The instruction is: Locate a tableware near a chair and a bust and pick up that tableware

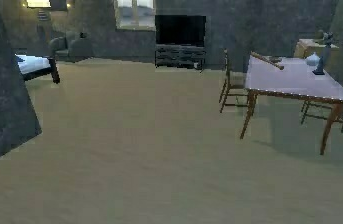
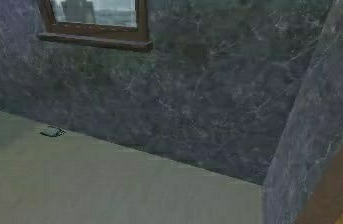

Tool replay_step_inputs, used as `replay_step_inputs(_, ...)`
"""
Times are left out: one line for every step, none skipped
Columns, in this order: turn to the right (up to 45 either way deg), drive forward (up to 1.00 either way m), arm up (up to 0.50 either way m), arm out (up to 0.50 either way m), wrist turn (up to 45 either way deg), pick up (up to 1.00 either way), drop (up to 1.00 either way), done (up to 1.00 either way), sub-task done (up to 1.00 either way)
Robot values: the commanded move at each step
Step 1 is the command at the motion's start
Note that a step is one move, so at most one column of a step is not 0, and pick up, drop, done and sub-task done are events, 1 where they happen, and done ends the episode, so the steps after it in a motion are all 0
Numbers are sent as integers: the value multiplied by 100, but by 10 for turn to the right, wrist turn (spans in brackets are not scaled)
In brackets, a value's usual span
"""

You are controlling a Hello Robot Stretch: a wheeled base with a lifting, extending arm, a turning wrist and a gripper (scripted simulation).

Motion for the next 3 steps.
replay_step_inputs(390,0,0,0,0,0,0,0,0)
replay_step_inputs(0,100,0,0,0,0,0,0,0)
replay_step_inputs(30,0,0,0,0,0,0,0,0)
